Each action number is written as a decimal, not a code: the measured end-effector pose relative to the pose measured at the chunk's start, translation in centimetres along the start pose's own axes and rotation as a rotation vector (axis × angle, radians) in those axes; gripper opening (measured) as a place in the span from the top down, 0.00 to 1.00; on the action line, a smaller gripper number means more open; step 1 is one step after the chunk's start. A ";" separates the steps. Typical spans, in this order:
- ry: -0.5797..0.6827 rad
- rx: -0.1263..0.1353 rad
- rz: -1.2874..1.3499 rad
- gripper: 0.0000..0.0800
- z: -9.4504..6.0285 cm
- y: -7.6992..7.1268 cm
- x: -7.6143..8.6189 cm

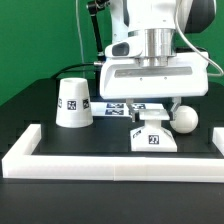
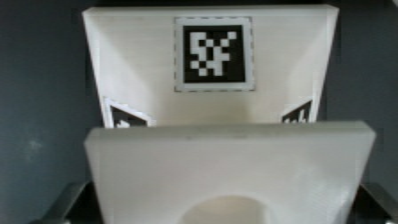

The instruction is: Assemble lamp

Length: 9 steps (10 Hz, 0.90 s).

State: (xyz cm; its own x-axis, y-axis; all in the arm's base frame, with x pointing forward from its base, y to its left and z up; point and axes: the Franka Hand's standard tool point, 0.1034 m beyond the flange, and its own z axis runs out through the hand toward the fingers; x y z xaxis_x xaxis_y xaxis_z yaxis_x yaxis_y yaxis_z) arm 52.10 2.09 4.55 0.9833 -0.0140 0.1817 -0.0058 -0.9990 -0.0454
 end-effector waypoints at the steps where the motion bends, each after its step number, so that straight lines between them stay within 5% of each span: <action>1: 0.000 0.000 0.000 0.33 0.0 0.0 0.0; 4: 0.001 0.001 -0.003 0.33 0.1 -0.1 0.1; 9: 0.071 0.027 -0.064 0.33 1.2 -4.6 5.5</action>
Offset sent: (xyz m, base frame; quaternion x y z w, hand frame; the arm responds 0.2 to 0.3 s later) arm 0.0000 0.0000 0.0000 0.0000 0.0000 0.0000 1.0000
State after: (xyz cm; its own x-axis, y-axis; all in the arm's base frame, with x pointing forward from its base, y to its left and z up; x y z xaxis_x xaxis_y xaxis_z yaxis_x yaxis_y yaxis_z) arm 57.73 6.69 4.59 0.9660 0.0460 0.2545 0.0627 -0.9964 -0.0577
